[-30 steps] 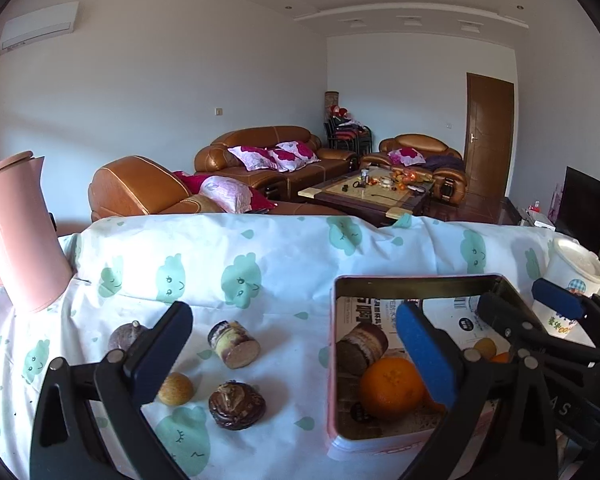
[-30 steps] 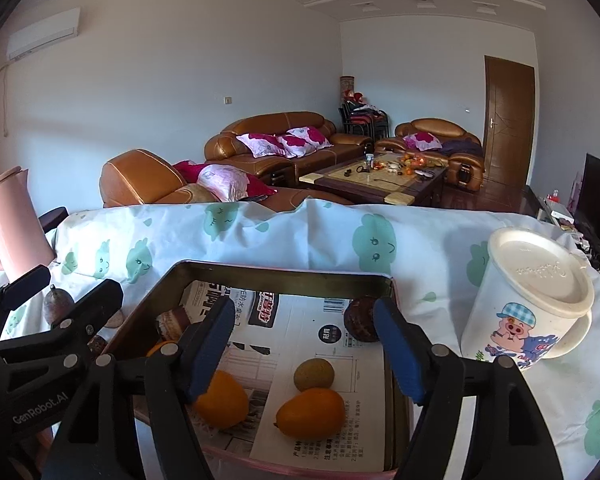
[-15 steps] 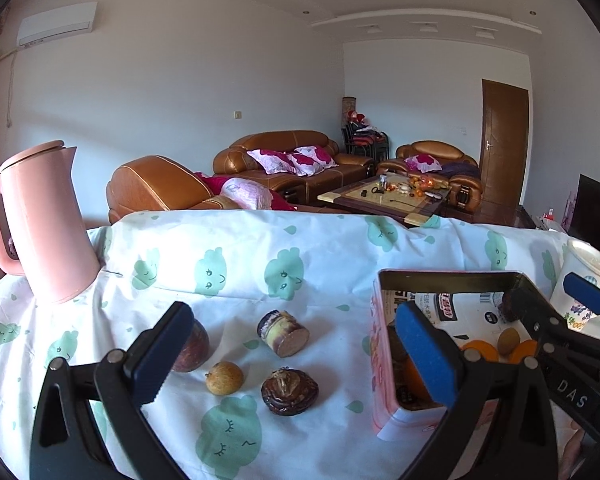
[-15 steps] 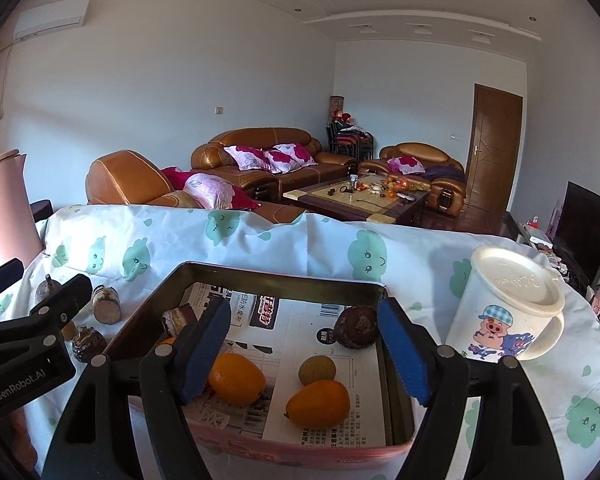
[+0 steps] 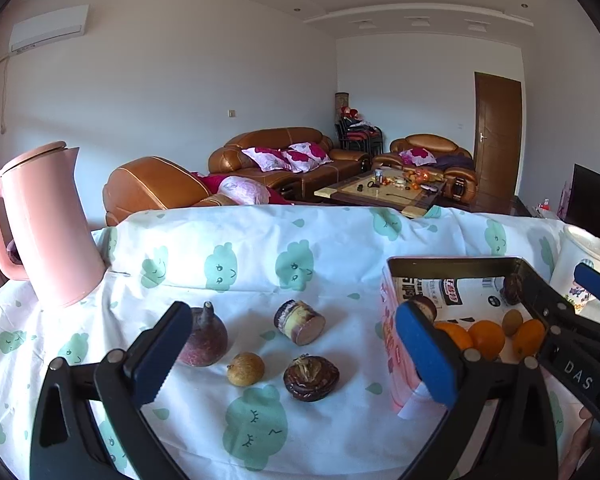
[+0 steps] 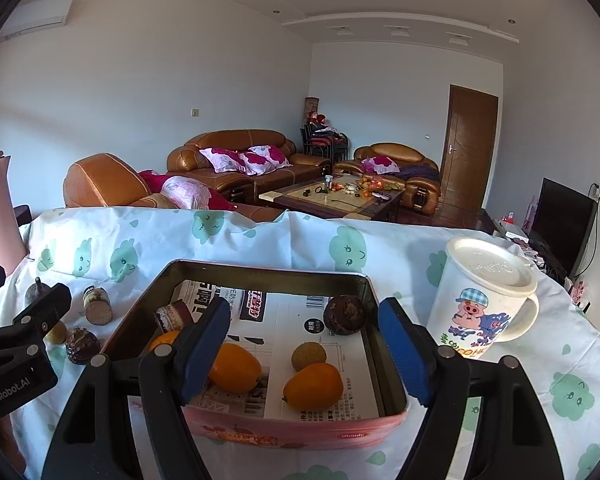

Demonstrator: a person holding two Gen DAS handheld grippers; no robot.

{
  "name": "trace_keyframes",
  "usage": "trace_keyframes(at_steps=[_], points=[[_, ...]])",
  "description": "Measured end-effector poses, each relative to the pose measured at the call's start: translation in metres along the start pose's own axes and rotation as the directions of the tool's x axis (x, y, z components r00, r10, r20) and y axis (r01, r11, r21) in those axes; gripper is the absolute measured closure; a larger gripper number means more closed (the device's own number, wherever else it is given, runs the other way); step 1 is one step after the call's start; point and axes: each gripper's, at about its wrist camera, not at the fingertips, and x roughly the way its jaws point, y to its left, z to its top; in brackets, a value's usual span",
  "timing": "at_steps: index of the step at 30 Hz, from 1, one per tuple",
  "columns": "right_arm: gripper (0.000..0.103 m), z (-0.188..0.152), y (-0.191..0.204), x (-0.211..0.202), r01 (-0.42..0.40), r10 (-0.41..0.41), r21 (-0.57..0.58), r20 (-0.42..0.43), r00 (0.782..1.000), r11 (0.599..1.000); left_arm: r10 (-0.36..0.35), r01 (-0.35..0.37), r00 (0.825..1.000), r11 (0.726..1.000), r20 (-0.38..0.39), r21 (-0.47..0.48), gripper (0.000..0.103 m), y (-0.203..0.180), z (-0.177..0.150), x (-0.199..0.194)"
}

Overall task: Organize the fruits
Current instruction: 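Move both tools back out of the tin toward the remaining items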

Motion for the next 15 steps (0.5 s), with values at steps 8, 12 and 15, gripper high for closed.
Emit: trace_keyframes(at_steps=[8, 12, 15], points=[[0.025, -0.005, 0.016, -0.009, 0.021, -0.021, 0.002, -0.021, 1.000, 1.000, 0.006, -0.006, 1.000, 1.000, -0.013, -0.004, 0.000, 0.023, -0.002, -0.002], [0.025, -0.008, 0.028, -0.014, 0.026, -0.026, -0.005, -0.028, 0.999, 1.000, 0.013, -0.014, 1.000, 1.000, -0.028, -0.021, 0.000, 0.040, -0.003, 0.000], [0.025, -0.009, 0.040, -0.017, 0.034, -0.034, -0.020, -0.031, 0.999, 0.999, 0.025, -0.026, 0.999, 0.999, -0.033, -0.033, 0.000, 0.054, -0.004, 0.002]])
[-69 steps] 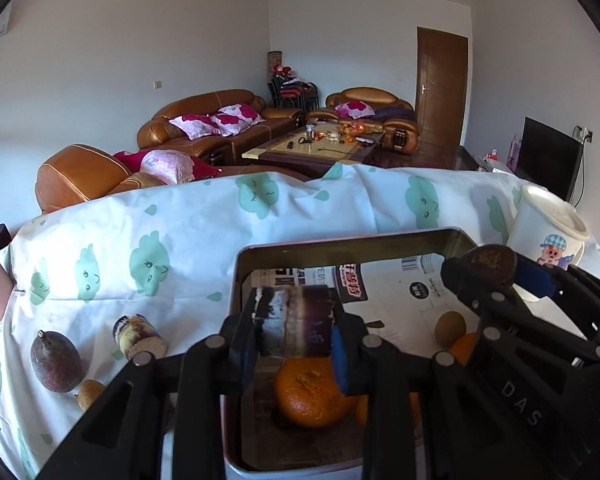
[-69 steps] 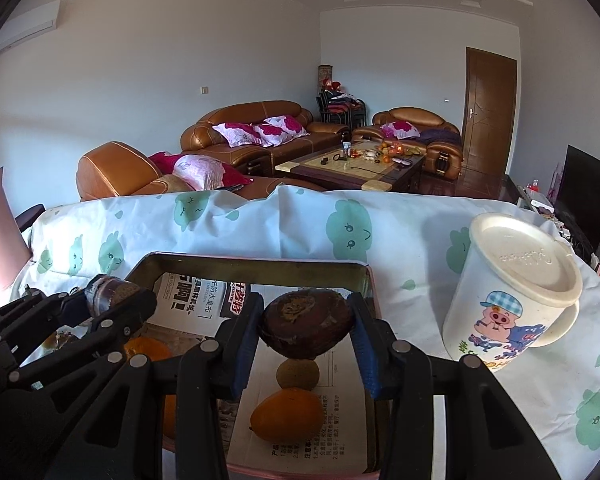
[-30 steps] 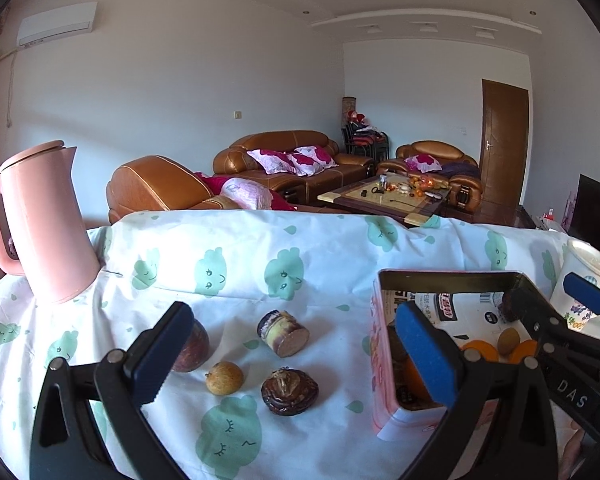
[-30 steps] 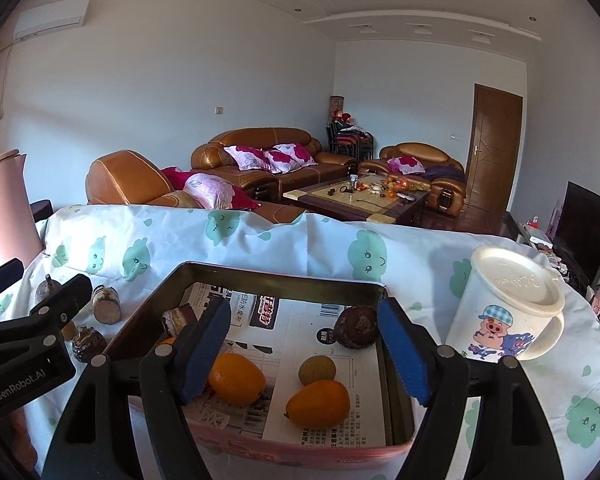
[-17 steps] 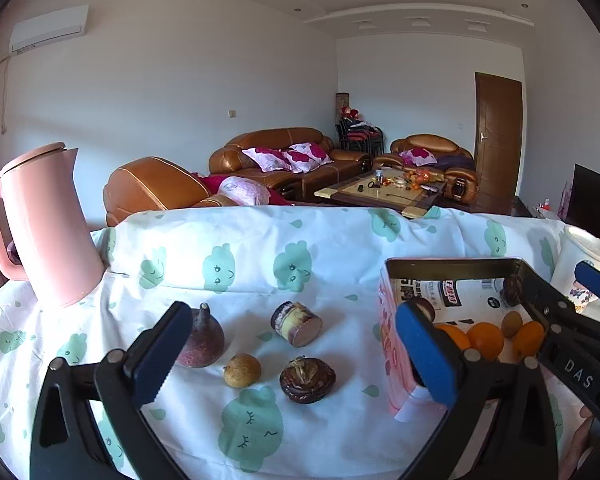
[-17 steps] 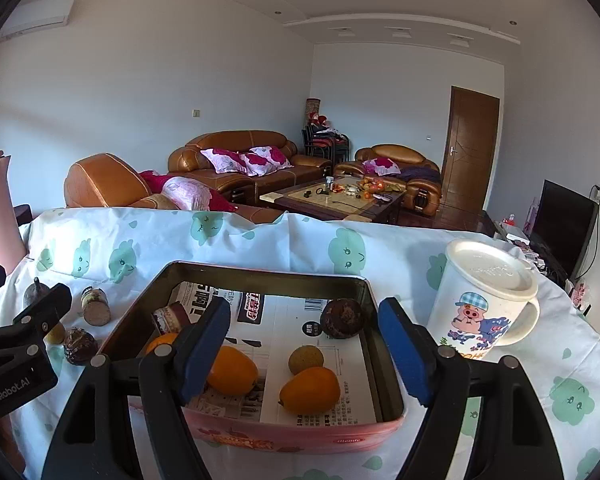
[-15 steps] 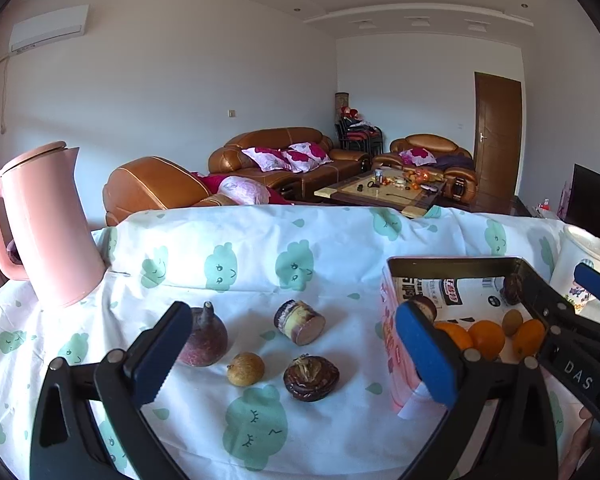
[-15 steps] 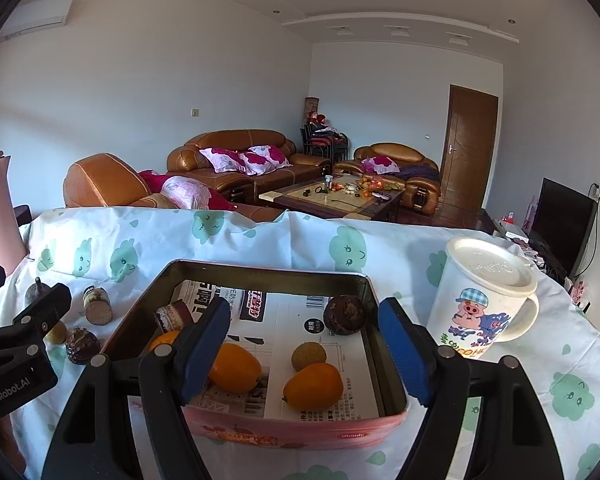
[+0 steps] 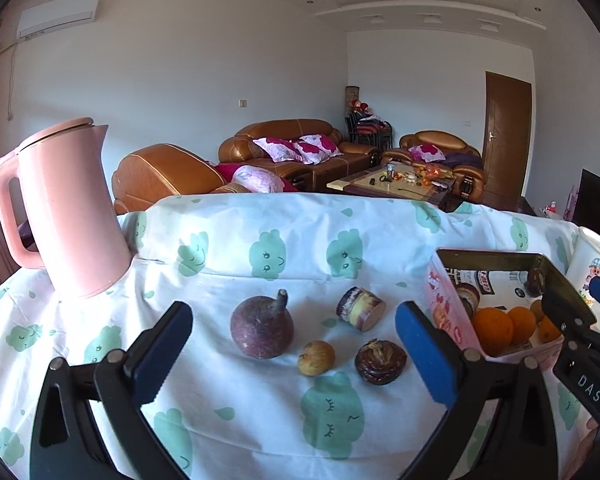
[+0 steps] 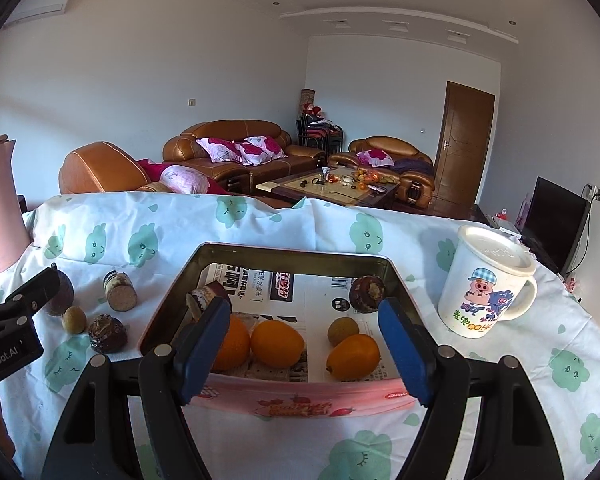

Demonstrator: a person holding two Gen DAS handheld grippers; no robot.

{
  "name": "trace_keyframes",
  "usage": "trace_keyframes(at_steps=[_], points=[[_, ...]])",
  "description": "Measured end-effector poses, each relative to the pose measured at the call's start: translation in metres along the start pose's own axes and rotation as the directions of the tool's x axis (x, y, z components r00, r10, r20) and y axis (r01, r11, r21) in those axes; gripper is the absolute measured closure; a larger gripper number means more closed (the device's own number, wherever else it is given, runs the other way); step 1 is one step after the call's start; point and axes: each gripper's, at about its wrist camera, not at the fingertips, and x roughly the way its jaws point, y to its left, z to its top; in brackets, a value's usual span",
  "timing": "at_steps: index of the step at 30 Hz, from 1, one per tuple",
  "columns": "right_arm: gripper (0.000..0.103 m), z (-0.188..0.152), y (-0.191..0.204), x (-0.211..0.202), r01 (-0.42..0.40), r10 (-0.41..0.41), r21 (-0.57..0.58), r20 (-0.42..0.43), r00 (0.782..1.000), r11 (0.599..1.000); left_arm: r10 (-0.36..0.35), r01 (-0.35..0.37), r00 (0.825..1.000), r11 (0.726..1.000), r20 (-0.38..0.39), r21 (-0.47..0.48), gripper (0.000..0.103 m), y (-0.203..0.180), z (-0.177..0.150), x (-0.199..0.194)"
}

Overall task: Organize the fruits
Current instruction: 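Move both tools back out of the tin toward the remaining items, then grasp another brown round fruit with the right tool while the left tool grasps the purple stemmed fruit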

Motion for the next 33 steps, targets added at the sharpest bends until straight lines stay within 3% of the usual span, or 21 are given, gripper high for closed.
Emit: trace_keyframes(at_steps=[9, 11, 15, 19, 22, 23, 27, 33], points=[[0.025, 0.000, 0.033, -0.006, -0.011, 0.011, -0.048, -0.011, 1.000, 0.999, 0.042, -0.042, 0.999, 0.999, 0.000, -0.003, 0.000, 0.039, 0.001, 0.004], [0.025, -0.001, 0.035, -0.006, -0.066, 0.065, -0.001, -0.039, 0.997, 0.998, 0.058, -0.059, 0.998, 0.998, -0.004, -0.010, 0.000, 0.050, 0.002, 0.007], [0.025, -0.007, 0.044, 0.000, -0.189, 0.203, 0.117, -0.125, 0.971, 0.975, 0.104, -0.105, 0.994, 0.993, -0.024, -0.049, 0.000, 0.081, 0.006, 0.015], [0.025, -0.009, 0.072, -0.010, -0.231, 0.239, 0.078, -0.102, 0.966, 0.970, 0.169, -0.172, 0.985, 0.983, -0.044, -0.061, 0.000, 0.107, 0.007, 0.024], [0.025, -0.008, 0.095, -0.014, -0.271, 0.272, 0.025, -0.099, 0.957, 0.962, 0.179, -0.183, 0.982, 0.980, -0.061, -0.080, 0.000, 0.120, 0.008, 0.028], [0.028, -0.007, 0.103, -0.013, -0.283, 0.282, 0.005, -0.104, 0.954, 0.959, 0.181, -0.186, 0.981, 0.979, -0.064, -0.084, 0.000, 0.124, 0.008, 0.030], [0.053, -0.001, 0.125, 0.001, -0.306, 0.295, -0.056, -0.143, 0.945, 0.950, 0.187, -0.192, 0.980, 0.978, -0.069, -0.078, 0.000, 0.130, 0.008, 0.032], [0.055, 0.000, 0.142, 0.040, -0.329, 0.290, -0.103, -0.284, 0.914, 0.939, 0.175, -0.182, 0.982, 0.980, -0.077, -0.086, 0.000, 0.134, 0.009, 0.032]])
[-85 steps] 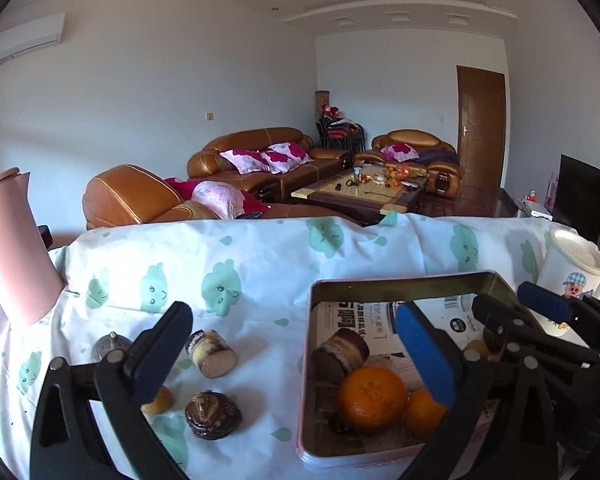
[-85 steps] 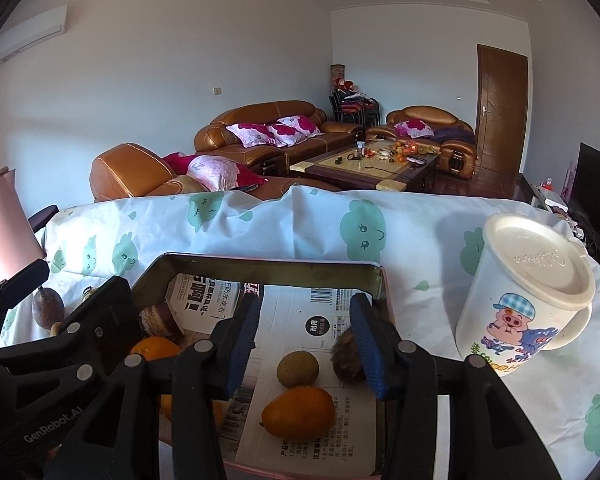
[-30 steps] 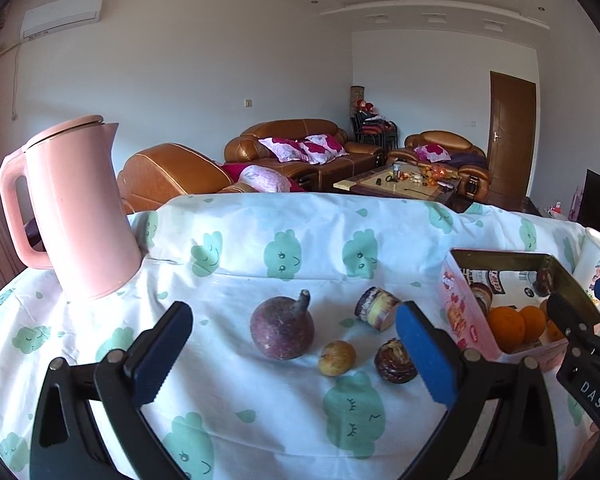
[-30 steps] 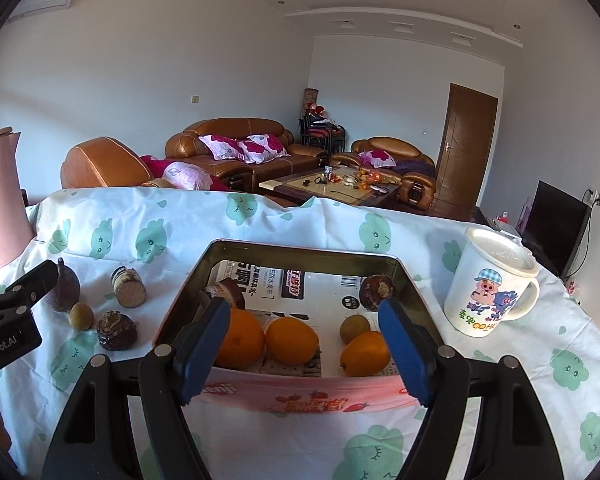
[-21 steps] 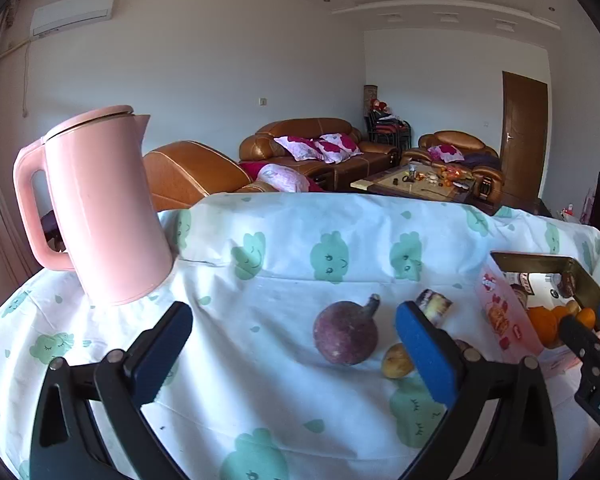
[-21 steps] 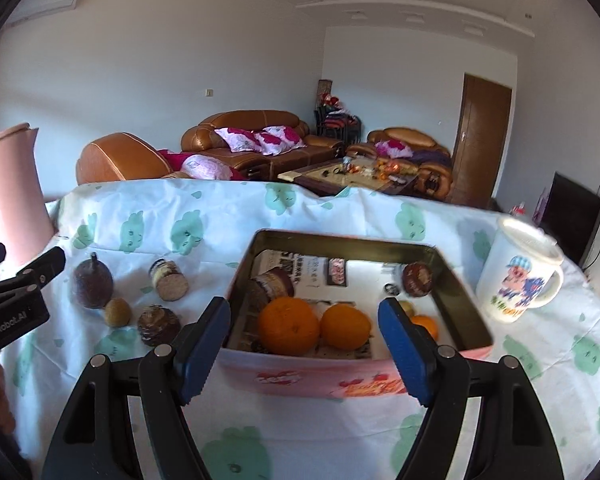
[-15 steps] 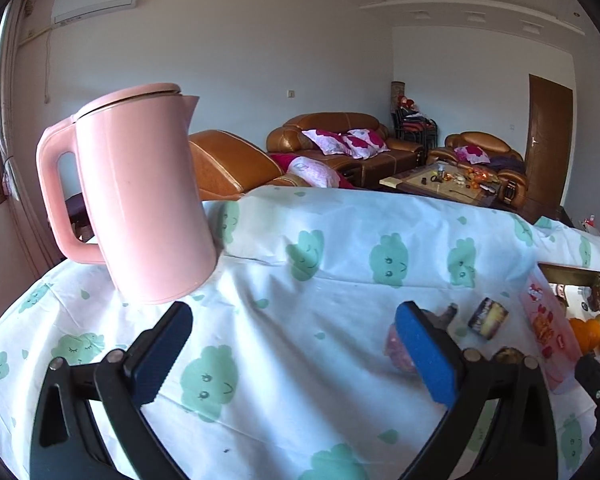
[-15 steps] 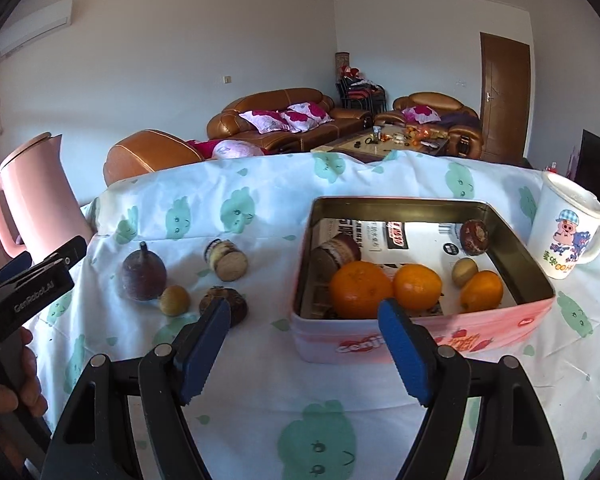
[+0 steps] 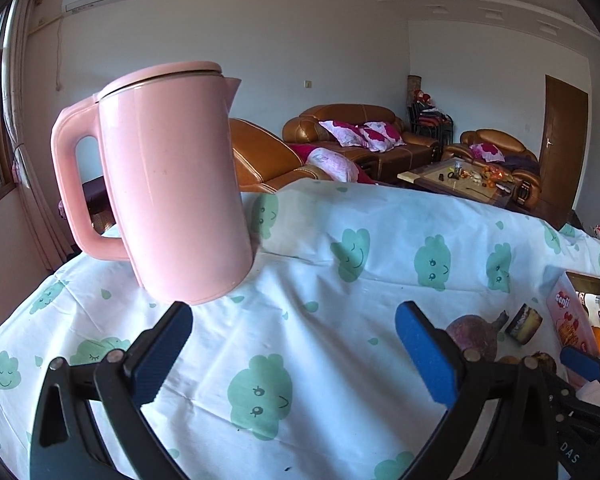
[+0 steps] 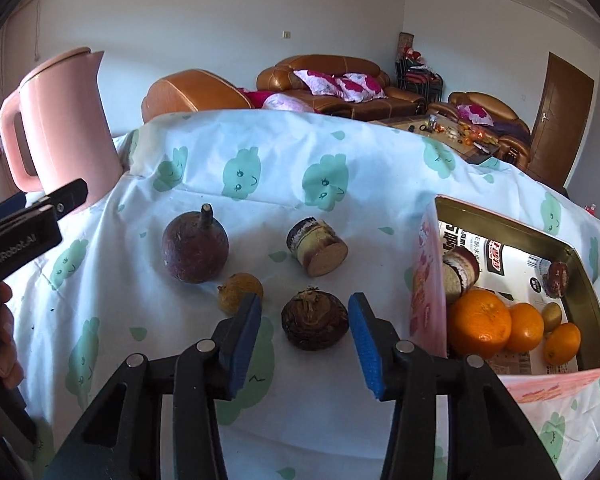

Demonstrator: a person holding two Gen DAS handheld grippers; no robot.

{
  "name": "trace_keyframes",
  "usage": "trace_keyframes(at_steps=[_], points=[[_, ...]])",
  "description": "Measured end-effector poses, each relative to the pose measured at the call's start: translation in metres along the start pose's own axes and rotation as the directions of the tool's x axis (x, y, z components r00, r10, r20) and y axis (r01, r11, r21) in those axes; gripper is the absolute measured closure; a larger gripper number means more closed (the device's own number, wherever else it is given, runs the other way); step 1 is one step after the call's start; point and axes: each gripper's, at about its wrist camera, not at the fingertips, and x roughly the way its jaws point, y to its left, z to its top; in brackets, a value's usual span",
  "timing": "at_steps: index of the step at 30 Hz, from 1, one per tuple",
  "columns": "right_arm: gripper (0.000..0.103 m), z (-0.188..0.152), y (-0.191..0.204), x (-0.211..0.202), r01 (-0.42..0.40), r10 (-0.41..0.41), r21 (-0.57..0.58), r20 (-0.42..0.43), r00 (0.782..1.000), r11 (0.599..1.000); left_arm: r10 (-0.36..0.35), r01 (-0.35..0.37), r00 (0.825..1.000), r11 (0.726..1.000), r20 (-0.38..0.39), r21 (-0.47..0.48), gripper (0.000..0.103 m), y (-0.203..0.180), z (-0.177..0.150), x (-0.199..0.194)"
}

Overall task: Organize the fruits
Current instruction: 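Grasp another brown round fruit with the right tool while the left tool grasps the purple stemmed fruit, then carry both fruits over the pink tin, lower them in and open both tools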

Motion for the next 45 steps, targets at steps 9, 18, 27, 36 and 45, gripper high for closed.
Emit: trace_keyframes(at_steps=[9, 18, 27, 36, 45], points=[[0.059, 0.007, 0.014, 0.030, 0.073, -0.093, -0.212, -0.088, 0.992, 0.974, -0.010, 0.010, 1.000, 1.000, -0.008, 0.004, 0.000, -0.001, 0.000, 0.000], [0.067, -0.003, -0.006, 0.004, 0.039, -0.050, -0.186, -0.057, 0.997, 0.982, -0.043, 0.043, 0.999, 0.999, -0.001, 0.028, 0.000, -0.007, -0.003, 0.000], [0.067, -0.006, -0.020, -0.042, -0.051, 0.054, -0.023, 0.163, 0.985, 0.998, -0.249, 0.252, 0.968, 0.963, -0.039, 0.093, 0.000, -0.043, -0.009, -0.003], [0.067, 0.000, -0.037, -0.046, -0.053, 0.041, 0.050, 0.208, 0.977, 0.997, -0.248, 0.297, 0.938, 0.935, -0.243, 0.192, 0.017, -0.113, -0.008, 0.041], [0.067, -0.002, -0.042, -0.034, -0.057, 0.046, 0.061, 0.170, 0.984, 0.996, -0.330, 0.367, 0.880, 0.929, -0.342, 0.048, 0.050, -0.100, -0.011, 0.065]])
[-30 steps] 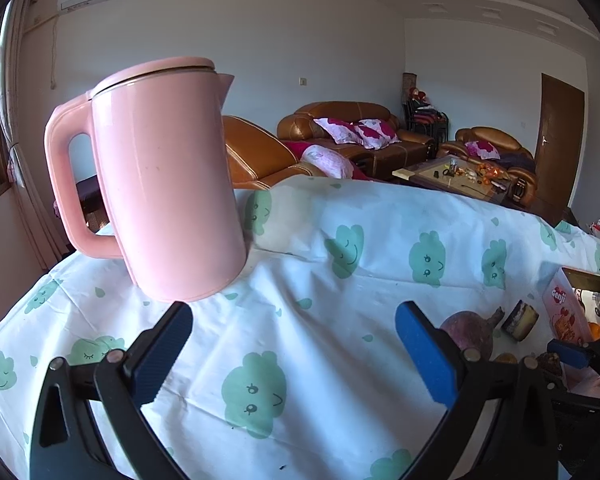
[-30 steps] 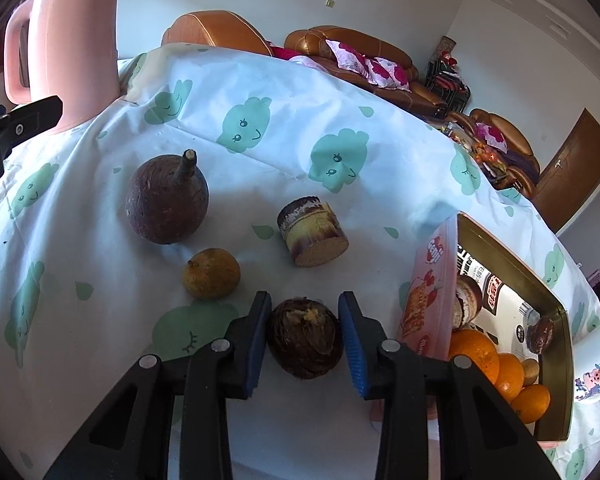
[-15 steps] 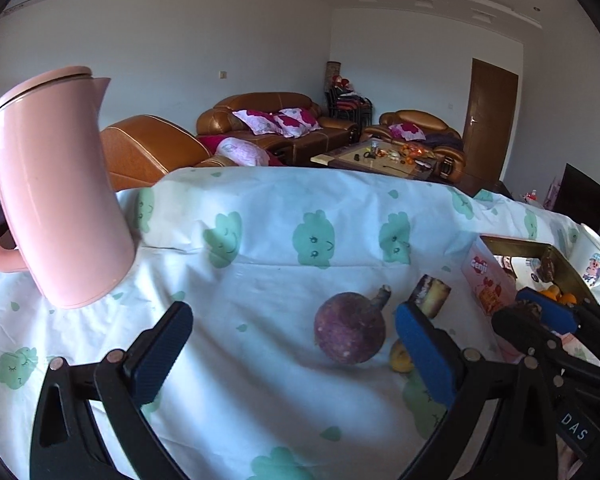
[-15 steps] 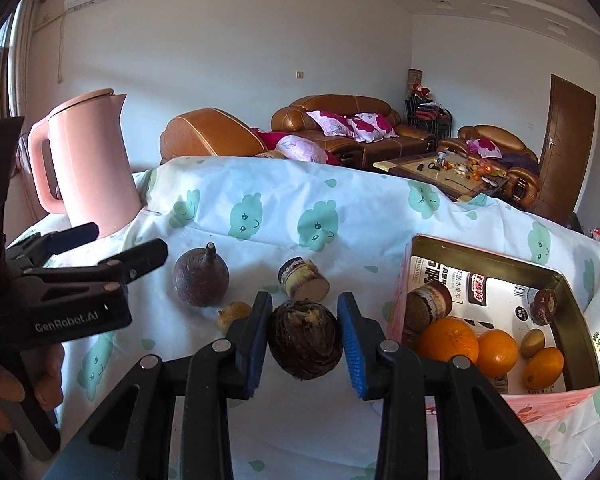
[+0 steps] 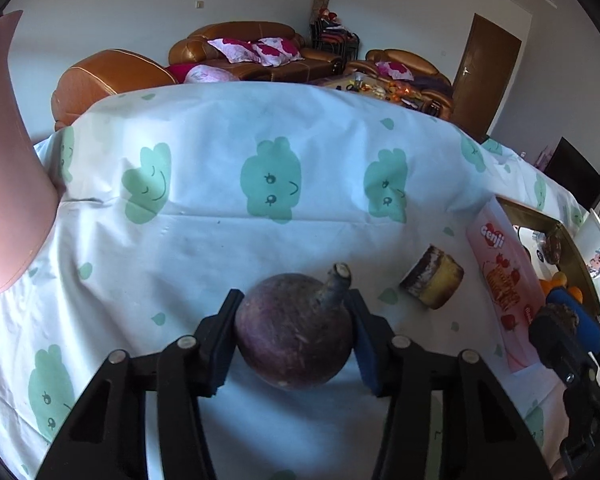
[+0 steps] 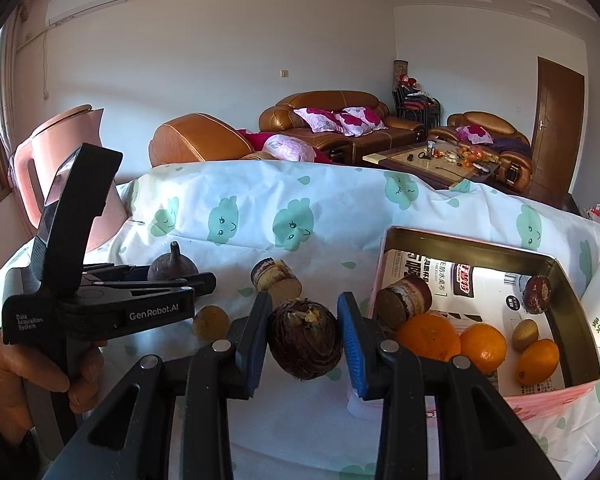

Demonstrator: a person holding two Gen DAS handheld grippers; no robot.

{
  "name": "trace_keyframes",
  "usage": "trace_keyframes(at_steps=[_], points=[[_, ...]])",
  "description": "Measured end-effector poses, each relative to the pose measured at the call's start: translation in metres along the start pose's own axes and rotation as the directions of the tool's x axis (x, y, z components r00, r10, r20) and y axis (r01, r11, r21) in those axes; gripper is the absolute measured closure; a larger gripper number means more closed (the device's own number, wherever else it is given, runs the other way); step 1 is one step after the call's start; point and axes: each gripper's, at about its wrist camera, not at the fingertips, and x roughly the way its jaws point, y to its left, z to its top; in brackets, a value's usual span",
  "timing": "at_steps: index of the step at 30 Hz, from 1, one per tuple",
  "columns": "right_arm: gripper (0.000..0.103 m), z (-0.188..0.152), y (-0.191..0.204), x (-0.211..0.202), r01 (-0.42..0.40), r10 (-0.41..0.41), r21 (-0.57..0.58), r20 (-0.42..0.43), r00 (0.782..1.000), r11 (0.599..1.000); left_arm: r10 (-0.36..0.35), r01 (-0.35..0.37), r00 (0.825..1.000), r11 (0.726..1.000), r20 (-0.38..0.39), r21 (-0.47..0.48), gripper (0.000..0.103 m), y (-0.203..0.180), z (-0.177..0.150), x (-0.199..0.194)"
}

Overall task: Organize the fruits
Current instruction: 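Carry both fruits over the pink tin, lower them in and open both tools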

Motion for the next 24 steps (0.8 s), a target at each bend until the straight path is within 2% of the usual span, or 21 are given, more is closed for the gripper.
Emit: trace_keyframes(at_steps=[4, 8, 11, 13, 24], points=[[0.067, 0.001, 0.002, -0.002, 0.004, -0.003, -0.011, 0.020, 1.000, 1.000, 0.027, -0.021, 0.998, 0.994, 0.057, -0.109, 0.050, 0.019, -0.004, -0.013], [0.067, 0.001, 0.005, -0.010, -0.003, 0.005, -0.027, 0.061, 0.998, 1.000, 0.137, -0.105, 0.975, 0.978, 0.173, -0.182, 0.050, 0.029, -0.008, -0.036], [0.067, 0.002, 0.007, -0.016, -0.021, 0.023, -0.030, 0.088, 0.996, 0.999, 0.199, -0.164, 0.953, 0.972, 0.228, -0.166, 0.050, 0.020, -0.014, -0.049], [0.067, 0.003, 0.007, -0.020, -0.024, 0.028, -0.035, 0.103, 0.994, 0.999, 0.209, -0.174, 0.945, 0.972, 0.253, -0.157, 0.050, 0.013, -0.019, -0.056], [0.067, 0.004, -0.007, -0.034, -0.049, 0.050, -0.007, 0.125, 0.991, 0.999, 0.189, -0.172, 0.944, 0.981, 0.270, -0.085, 0.050, -0.028, -0.039, -0.072]])
